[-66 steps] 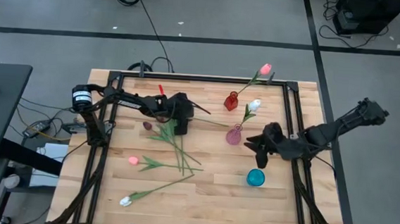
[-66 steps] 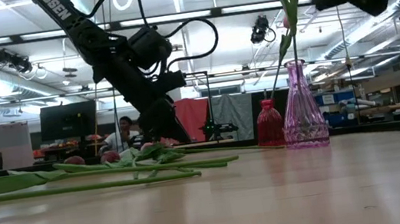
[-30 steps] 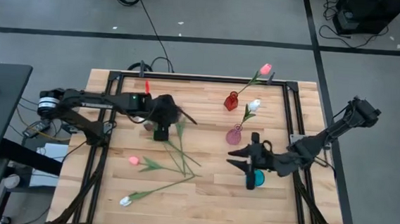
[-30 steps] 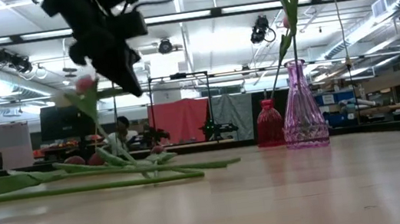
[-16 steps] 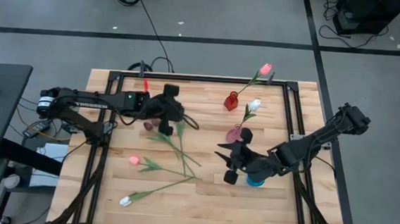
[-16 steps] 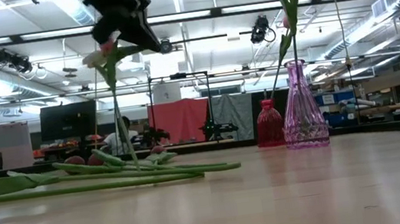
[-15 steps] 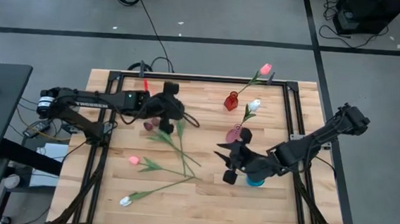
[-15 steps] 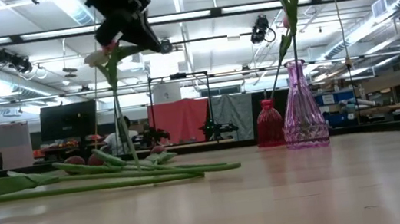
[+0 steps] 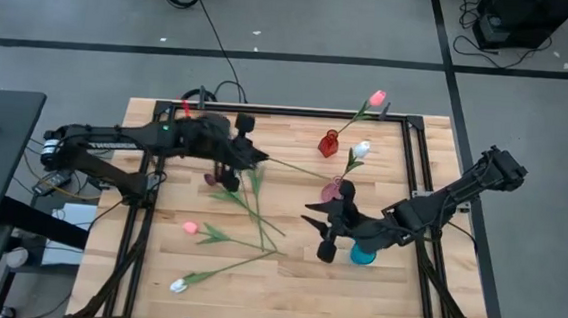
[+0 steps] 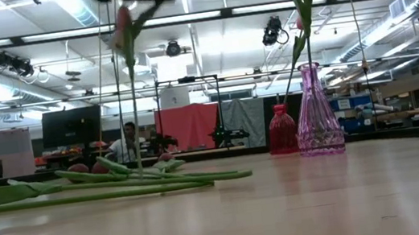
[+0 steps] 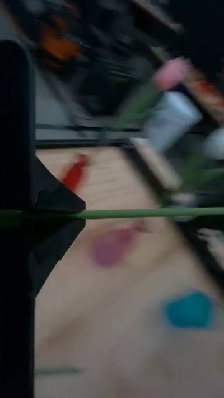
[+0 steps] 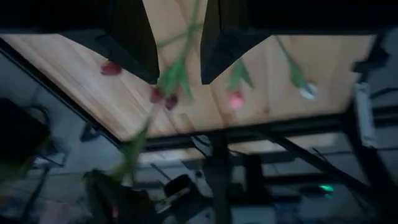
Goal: Sort flowers into vase by color
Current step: Put the top white tulip into the pink vase
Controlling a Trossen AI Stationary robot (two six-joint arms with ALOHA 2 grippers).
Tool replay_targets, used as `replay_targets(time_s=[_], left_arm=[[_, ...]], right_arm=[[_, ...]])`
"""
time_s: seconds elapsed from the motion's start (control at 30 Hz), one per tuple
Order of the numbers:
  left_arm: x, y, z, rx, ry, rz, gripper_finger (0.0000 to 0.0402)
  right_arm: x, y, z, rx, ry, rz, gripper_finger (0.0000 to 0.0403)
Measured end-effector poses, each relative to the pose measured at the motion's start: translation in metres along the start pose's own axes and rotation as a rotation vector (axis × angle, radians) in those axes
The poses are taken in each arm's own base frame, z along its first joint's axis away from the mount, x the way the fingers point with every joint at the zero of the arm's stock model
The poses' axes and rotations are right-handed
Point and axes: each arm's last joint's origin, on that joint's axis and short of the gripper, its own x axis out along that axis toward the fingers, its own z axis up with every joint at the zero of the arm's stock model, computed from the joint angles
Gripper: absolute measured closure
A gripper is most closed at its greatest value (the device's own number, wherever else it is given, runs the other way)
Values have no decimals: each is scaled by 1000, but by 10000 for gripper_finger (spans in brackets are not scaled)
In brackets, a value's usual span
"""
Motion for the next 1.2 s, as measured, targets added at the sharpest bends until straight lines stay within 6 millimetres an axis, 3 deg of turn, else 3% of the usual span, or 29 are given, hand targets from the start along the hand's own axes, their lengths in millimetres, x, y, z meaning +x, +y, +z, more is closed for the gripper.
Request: replay_targets(time_s=[0.13, 0.27, 0.57, 0.7, 0.87, 1.0, 1.2], left_arm=[[-23, 7, 14, -26, -249, -32, 376], [-17, 2, 6, -41, -333, -31, 376], [19, -21, -36, 5, 96, 50, 380], [19, -27, -36, 88, 186, 82, 383], [18, -35, -37, 96, 302, 138, 384], [18, -45, -41, 76, 349, 59, 385], [17, -58, -33, 122, 319, -1, 385]], right_arm=[[-4, 2, 3, -3, -24, 4, 273], [-2, -2, 0, 2, -7, -33, 273], [5, -12, -3, 31, 29, -88, 273], [7, -15, -2, 6, 36, -103, 273], [7, -16, 0, -158, 18, -133, 273], [10, -17, 2, -154, 4, -145, 273], [33, -18, -12, -87, 97, -97, 273]])
